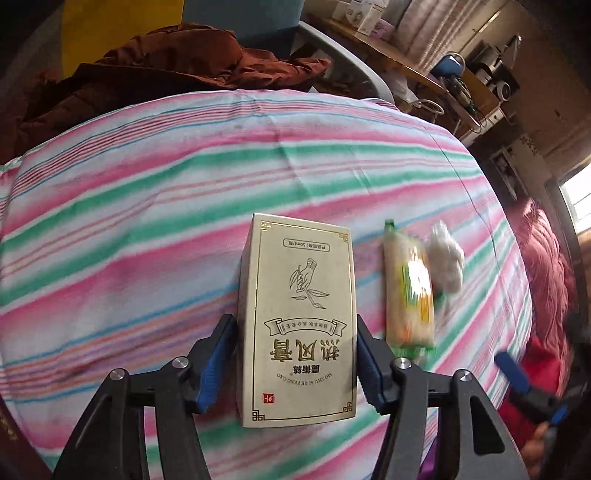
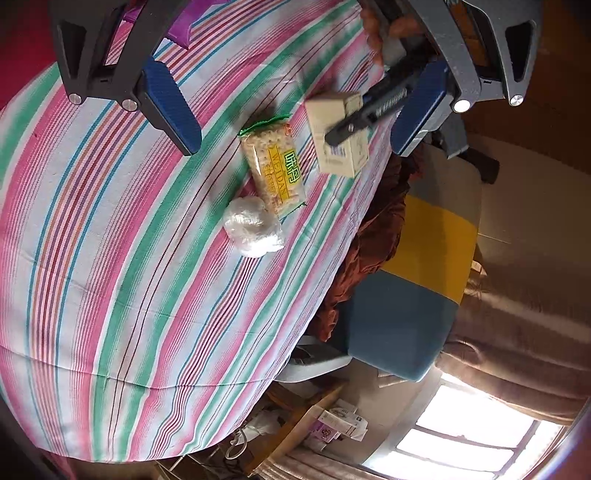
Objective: Organize objects
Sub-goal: 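Lift the white box with the left tool while the right tool grasps the white bundle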
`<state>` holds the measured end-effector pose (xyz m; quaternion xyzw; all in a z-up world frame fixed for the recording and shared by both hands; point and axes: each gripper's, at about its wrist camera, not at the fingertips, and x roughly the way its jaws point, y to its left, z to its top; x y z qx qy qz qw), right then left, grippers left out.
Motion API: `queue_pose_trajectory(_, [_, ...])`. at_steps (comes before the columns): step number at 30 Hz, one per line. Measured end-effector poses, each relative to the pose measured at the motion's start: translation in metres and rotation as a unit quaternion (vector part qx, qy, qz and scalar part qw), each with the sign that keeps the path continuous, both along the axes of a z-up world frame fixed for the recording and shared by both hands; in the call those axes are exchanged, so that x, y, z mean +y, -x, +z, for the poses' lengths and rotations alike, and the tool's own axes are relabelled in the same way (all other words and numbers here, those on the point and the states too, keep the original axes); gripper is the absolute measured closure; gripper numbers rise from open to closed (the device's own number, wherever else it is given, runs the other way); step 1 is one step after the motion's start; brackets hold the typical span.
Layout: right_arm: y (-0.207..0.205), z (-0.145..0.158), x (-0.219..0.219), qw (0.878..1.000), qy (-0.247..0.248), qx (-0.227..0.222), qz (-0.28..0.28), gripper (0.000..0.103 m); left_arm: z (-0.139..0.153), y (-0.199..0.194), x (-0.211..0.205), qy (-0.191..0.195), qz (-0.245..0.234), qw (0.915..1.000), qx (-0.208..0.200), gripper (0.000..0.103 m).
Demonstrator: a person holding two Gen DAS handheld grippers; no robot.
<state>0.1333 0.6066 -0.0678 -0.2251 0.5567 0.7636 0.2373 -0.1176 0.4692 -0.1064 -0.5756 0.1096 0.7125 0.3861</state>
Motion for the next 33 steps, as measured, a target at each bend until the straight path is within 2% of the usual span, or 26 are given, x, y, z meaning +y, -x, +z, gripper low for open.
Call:
queue_pose_trajectory(8, [0.014, -0.004, -0.009, 0.999, -0.005, -0.034, 0.030, 0.000, 0.004, -0.059, -0.071, -0.002, -0.022, 0.9996, 0.015, 0.042])
queue_pose_trajectory(12, [0.022, -0.001, -0.016, 0.996, -0.026, -0.060, 0.053, 0.000, 0.007, -0.079, -0.102, -0.013, -0.017, 0.9997, 0.015, 0.042])
queue_pose_trajectory(15, [0.030, 0.010, -0.020, 0.991, -0.063, -0.087, 0.075, 0.001, 0.008, -0.087, -0.123, -0.024, -0.012, 0.9995, 0.018, 0.042])
queue_pose_trajectory(18, [0.037, 0.019, -0.013, 0.985, -0.096, -0.116, 0.082, 0.009, 0.009, -0.085, -0.131, -0.034, -0.007, 0.9993, 0.013, 0.041])
queue_pose_trajectory(20, [0.045, 0.022, 0.002, 0.978, -0.119, -0.153, 0.071, 0.021, 0.009, -0.083, -0.131, -0.041, 0.000, 0.9992, 0.003, 0.041])
queue_pose_trajectory(23, [0.059, 0.012, 0.027, 0.972, -0.111, -0.191, 0.075, 0.030, 0.006, -0.080, -0.128, -0.046, 0.003, 0.9989, -0.003, 0.040])
queue_pose_trajectory(26, [0.077, -0.006, 0.045, 0.963, -0.104, -0.231, 0.089, 0.035, 0.004, -0.080, -0.131, -0.050, 0.005, 0.9987, -0.011, 0.038])
queue_pose_trajectory(31, [0.099, -0.026, 0.059, 0.950, -0.108, -0.273, 0.103, 0.035, 0.003, -0.080, -0.133, -0.048, 0.007, 0.9987, -0.013, 0.037])
queue_pose_trajectory(33, [0.104, -0.035, 0.066, 0.947, -0.104, -0.286, 0.101, 0.042, 0.003, -0.082, -0.141, -0.039, 0.003, 0.9992, -0.004, 0.043])
